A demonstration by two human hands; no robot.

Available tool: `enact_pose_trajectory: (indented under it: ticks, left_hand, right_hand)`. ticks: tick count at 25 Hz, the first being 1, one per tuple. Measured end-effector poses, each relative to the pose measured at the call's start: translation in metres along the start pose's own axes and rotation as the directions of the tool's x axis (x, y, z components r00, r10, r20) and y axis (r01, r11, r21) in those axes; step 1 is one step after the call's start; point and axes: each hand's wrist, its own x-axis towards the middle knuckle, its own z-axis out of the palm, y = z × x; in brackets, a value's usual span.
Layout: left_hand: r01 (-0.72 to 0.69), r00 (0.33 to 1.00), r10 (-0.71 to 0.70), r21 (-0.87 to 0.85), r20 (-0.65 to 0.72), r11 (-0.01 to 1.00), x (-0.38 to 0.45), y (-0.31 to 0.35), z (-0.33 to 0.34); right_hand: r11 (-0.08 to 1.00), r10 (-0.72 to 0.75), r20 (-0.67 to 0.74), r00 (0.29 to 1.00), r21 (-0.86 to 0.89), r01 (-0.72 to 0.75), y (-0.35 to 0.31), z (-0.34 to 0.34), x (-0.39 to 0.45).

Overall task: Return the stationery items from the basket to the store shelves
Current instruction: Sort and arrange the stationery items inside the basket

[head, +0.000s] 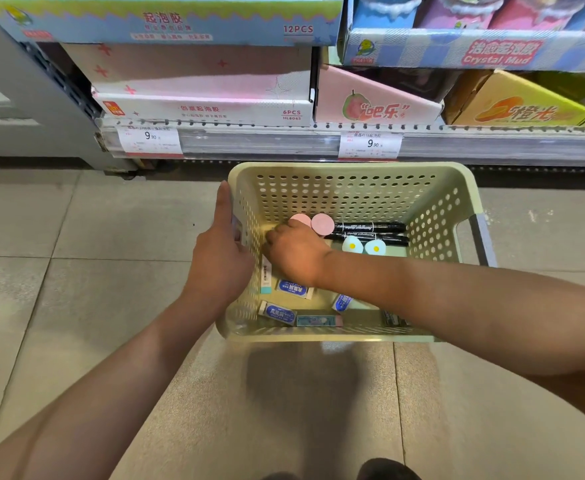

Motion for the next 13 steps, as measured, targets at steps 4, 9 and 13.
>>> enact_pose_trajectory:
  ticks: [4, 9, 13]
  left_hand:
    - [0.016, 1.0, -0.016, -0.015, -0.018, 1.0, 0.002, -0.004, 0.003]
    - [-0.002, 0.999, 0.002, 0.009, -0.051, 1.0, 0.007, -0.013, 0.007]
    - [-0.004, 0.999, 0.004, 0.006, -0.053, 1.0, 0.006, -0.01, 0.006]
  right_hand:
    - [0.993, 0.096, 0.089, 0.991, -0.071, -0.09, -0.003, 0.005, 0.023]
    - [0.988, 0.066, 0.119, 0.991, -0.144, -0.048, -0.004, 0.008, 0.032]
    - [0.994, 0.05, 0.116, 0.992, -0.102, -0.038, -0.001, 0.009, 0.028]
